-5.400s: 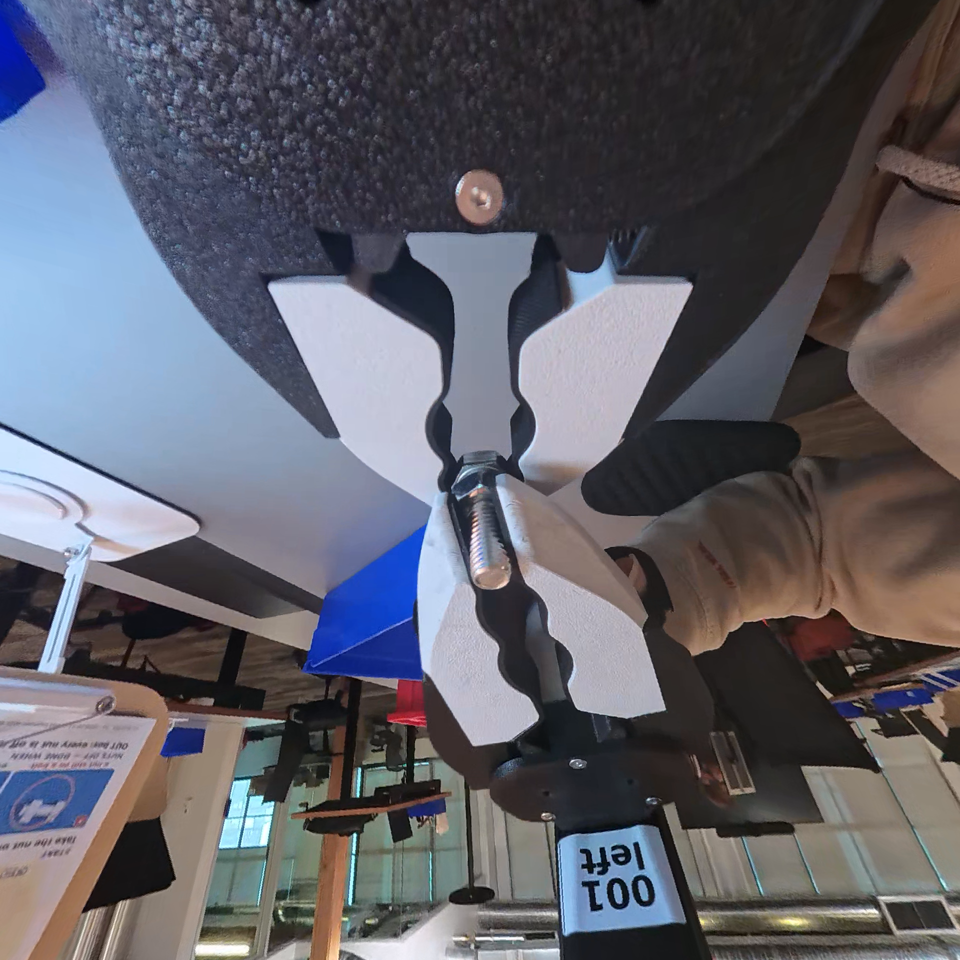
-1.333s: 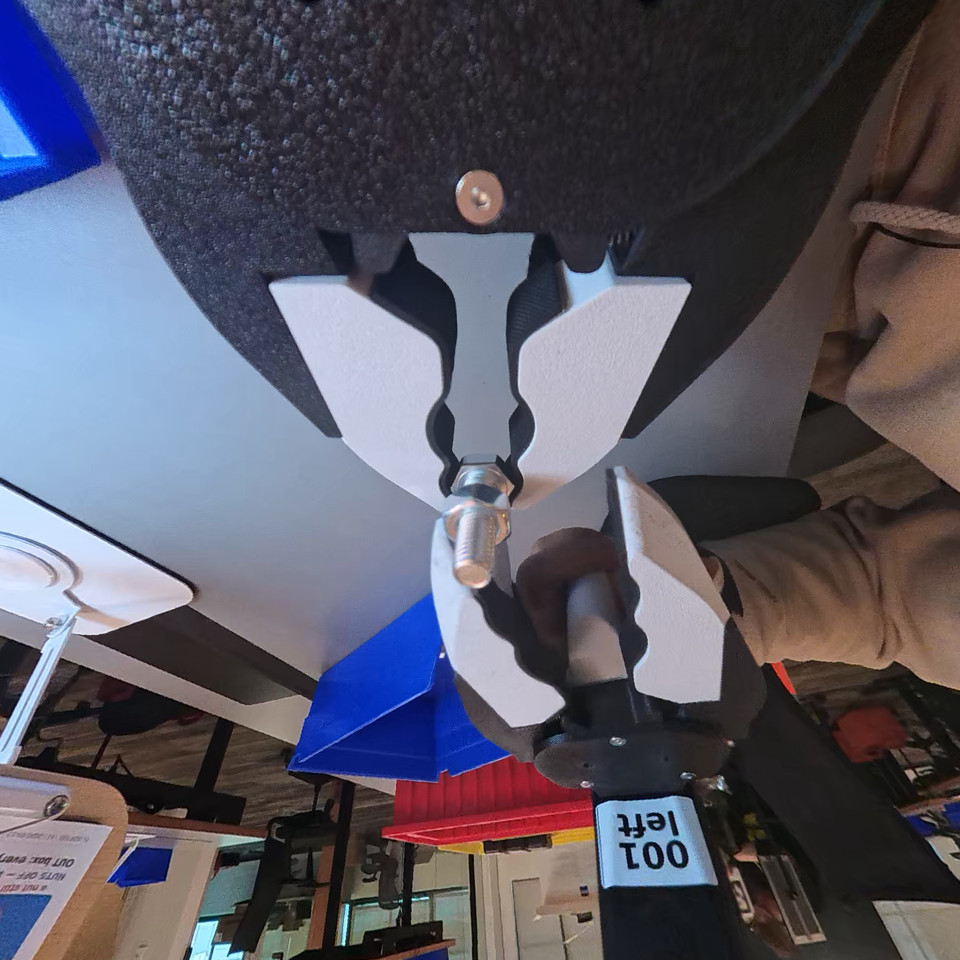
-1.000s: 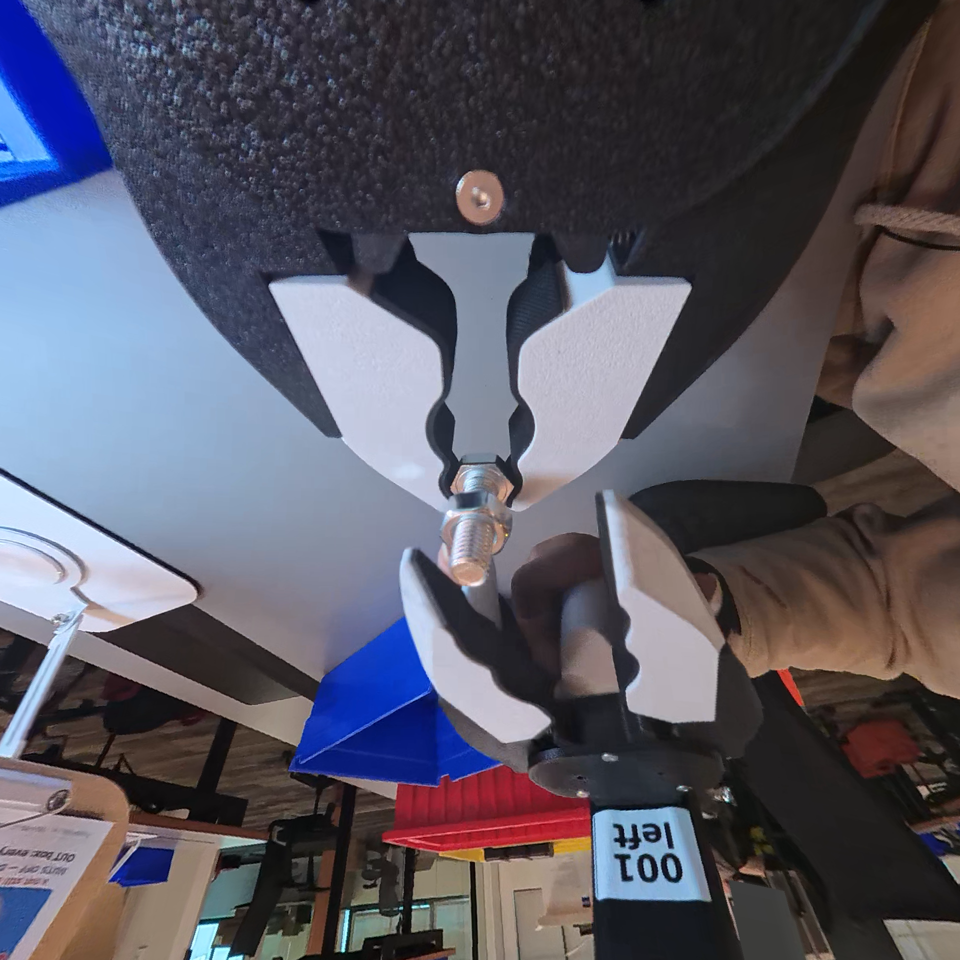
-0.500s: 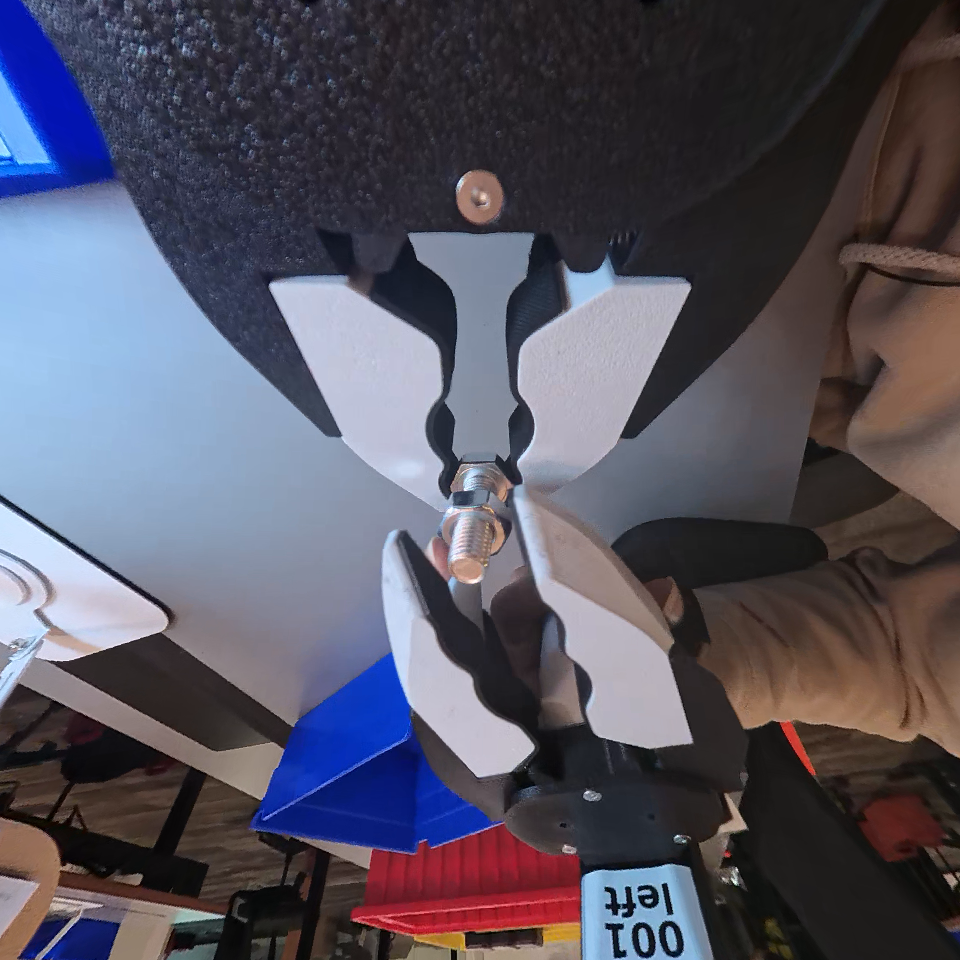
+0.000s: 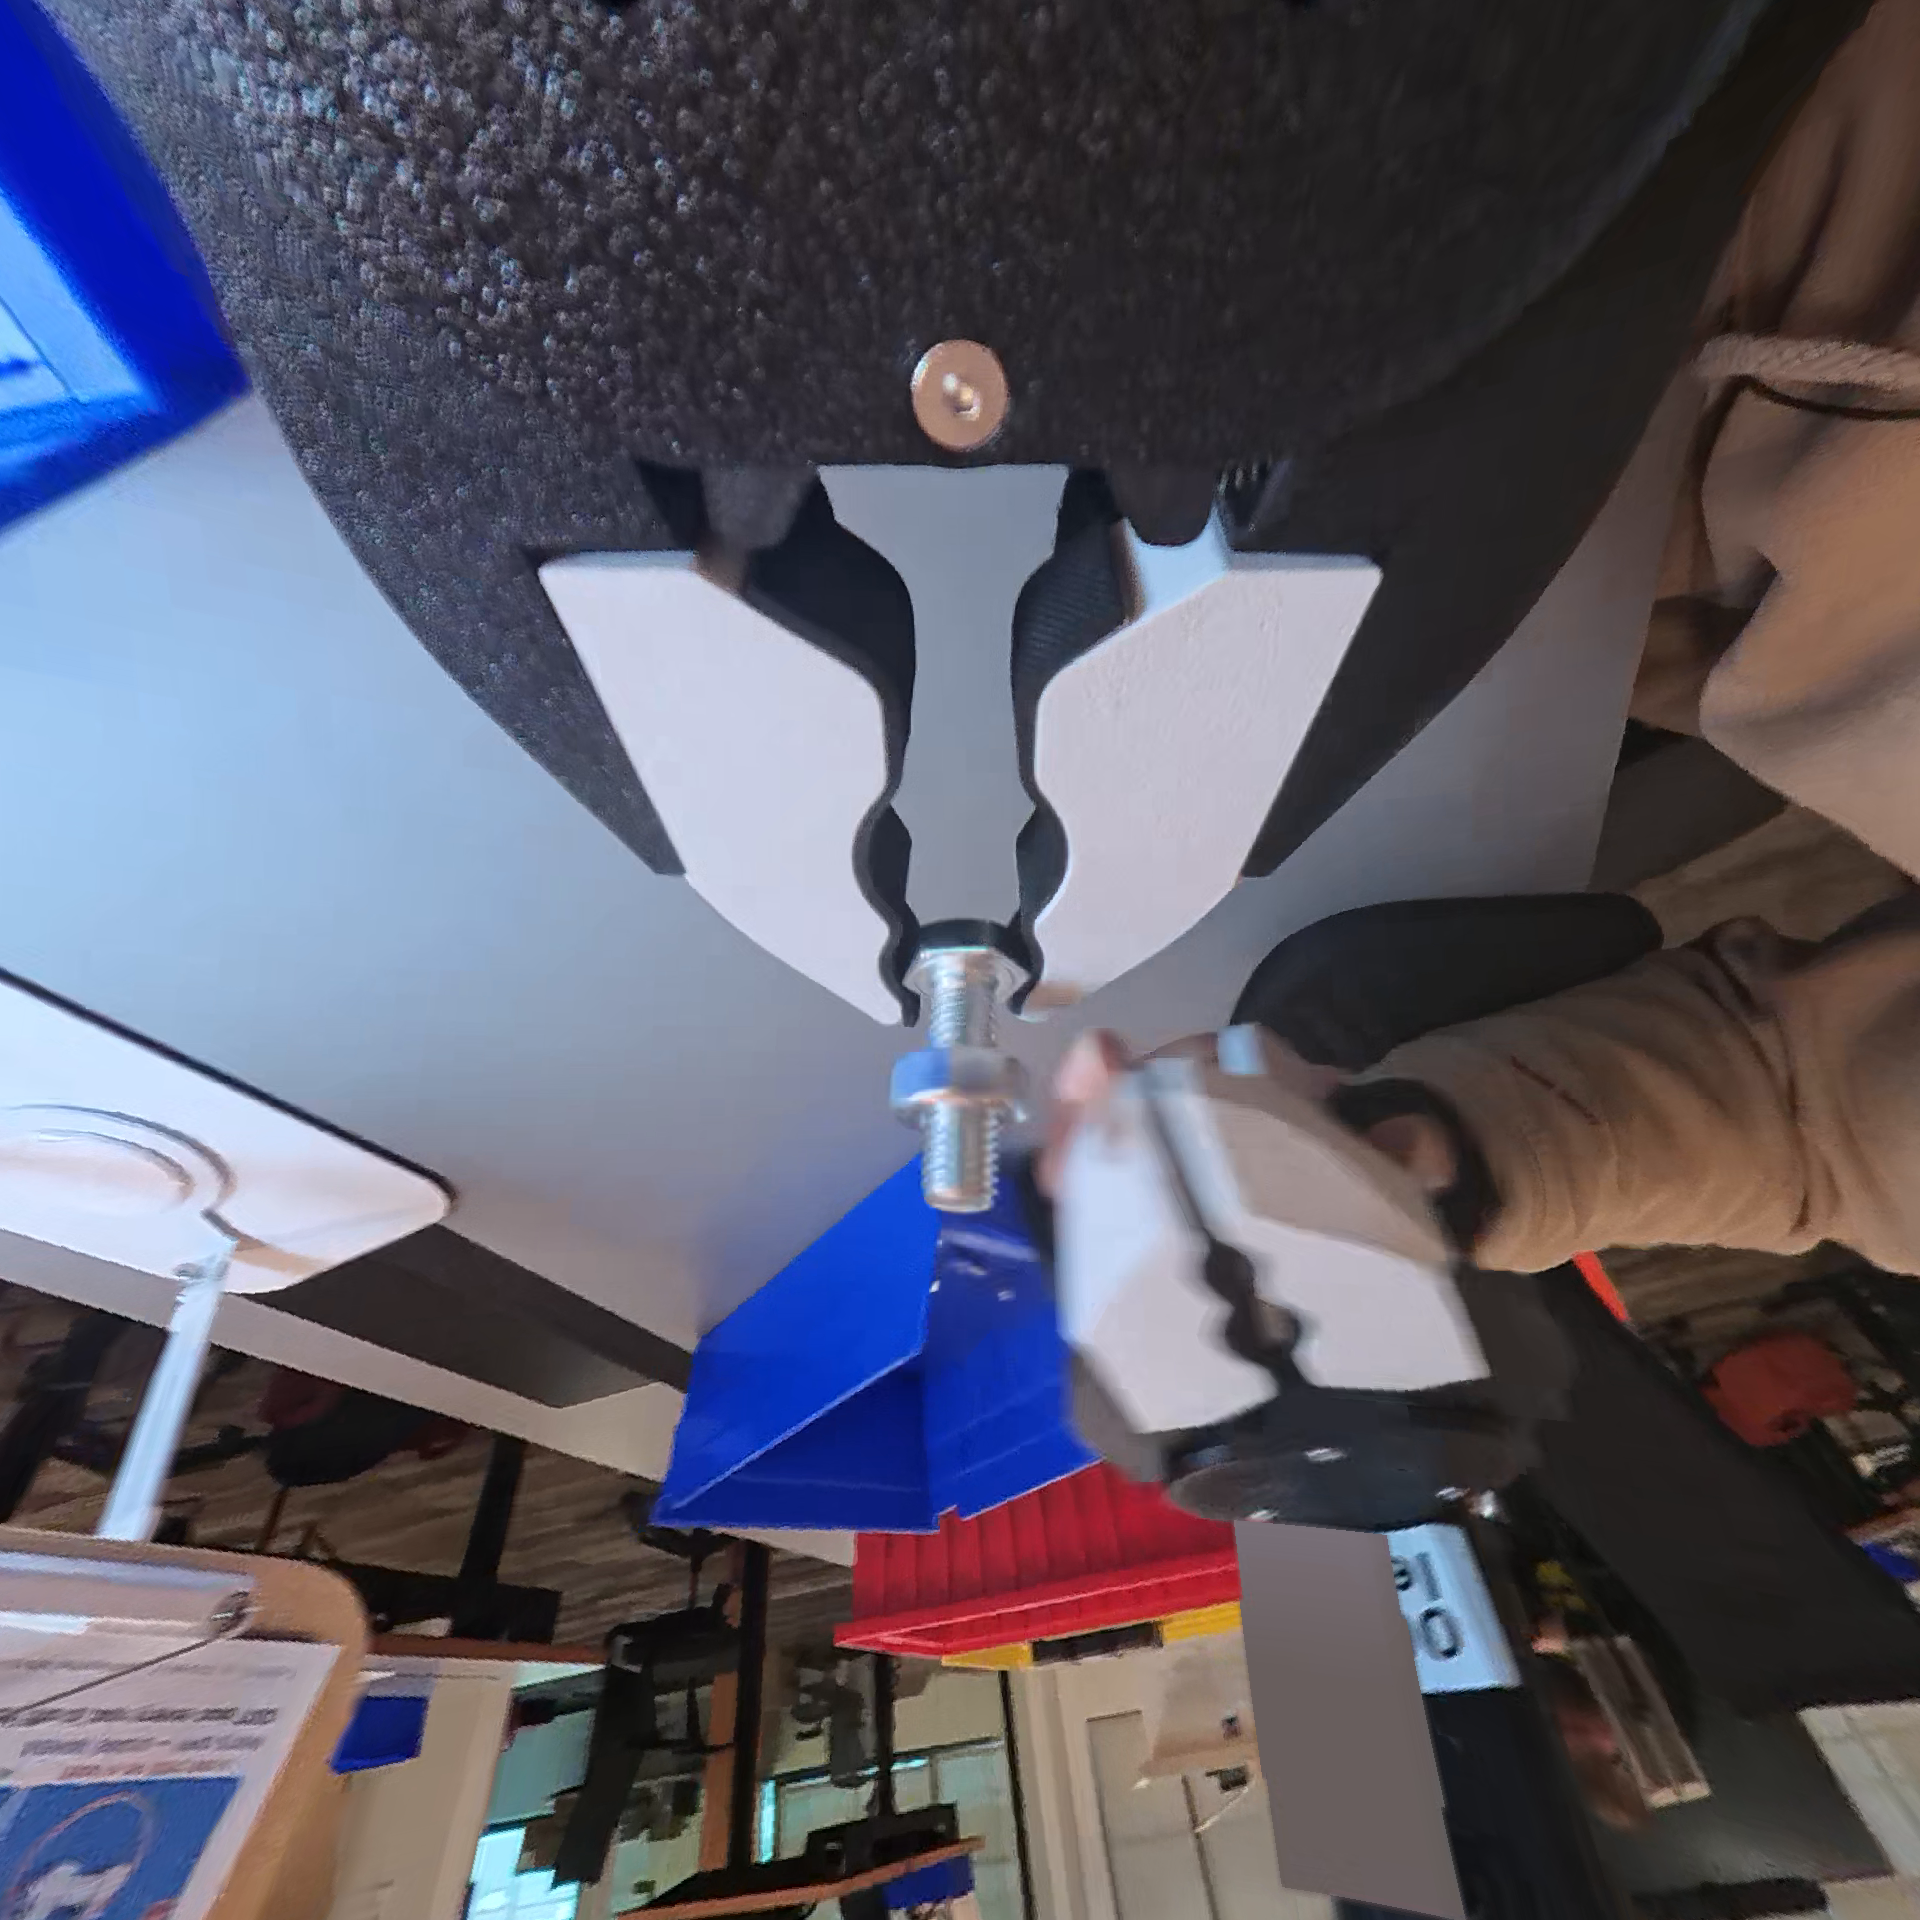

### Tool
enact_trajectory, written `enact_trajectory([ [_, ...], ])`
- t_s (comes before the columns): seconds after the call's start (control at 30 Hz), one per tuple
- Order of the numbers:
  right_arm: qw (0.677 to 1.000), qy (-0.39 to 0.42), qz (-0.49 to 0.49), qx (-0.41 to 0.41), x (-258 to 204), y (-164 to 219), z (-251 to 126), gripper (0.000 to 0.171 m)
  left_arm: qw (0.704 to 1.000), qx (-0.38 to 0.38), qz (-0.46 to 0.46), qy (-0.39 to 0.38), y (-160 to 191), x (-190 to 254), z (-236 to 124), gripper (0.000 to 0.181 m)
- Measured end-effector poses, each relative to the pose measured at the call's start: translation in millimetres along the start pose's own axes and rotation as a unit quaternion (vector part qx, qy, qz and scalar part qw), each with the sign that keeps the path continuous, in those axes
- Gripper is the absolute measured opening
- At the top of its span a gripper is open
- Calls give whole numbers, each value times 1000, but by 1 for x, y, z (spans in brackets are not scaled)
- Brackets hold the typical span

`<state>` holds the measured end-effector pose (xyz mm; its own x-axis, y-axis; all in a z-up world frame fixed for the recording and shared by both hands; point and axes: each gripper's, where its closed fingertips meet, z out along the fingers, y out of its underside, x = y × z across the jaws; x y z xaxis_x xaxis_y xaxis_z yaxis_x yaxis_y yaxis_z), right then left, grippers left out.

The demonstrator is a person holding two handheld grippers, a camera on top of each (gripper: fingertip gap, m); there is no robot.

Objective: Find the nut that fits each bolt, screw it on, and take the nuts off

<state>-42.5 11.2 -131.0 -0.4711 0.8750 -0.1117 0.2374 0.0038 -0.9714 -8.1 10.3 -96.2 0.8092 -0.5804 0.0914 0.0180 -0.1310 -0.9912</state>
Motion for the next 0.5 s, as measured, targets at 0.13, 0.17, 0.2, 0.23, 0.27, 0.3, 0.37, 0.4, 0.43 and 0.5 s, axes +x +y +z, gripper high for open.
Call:
enact_trajectory([
  [0.13,1000,16,19,15,15,-5,-8,16,1000,7,28,-3,-8,8,-1,6],
  [0.17,1000,13,13,15,11,-6,-7,16,1000,11,20,-11,-8,4,-1,11],
  [0.2,1000,7,9,14,7,-6,-6,16,1000,12,8,-20,-7,-2,-2,17],
  [0.23,1000,1,6,13,3,-5,-4,16,999,12,0,-33,-6,-8,-1,24],
  [0.27,1000,-5,2,11,0,-5,-2,16,999,14,-5,-43,-5,-12,-1,31],
  [0.3,1000,-11,0,11,-3,-4,-1,16,999,15,-6,-46,-4,-13,1,36],
  [0.37,1000,-20,-3,12,-8,-5,0,16,999,13,-3,-46,-3,-12,3,39],
  [0.4,1000,-20,-4,13,-9,-5,1,16,999,11,-1,-39,-2,-9,4,37],
  [0.43,1000,-19,-4,14,-9,-5,1,16,999,12,2,-34,-3,-6,4,35],
  [0.5,1000,-11,3,21,-4,-7,-1,16,1000,19,7,-21,-7,0,3,31],
])
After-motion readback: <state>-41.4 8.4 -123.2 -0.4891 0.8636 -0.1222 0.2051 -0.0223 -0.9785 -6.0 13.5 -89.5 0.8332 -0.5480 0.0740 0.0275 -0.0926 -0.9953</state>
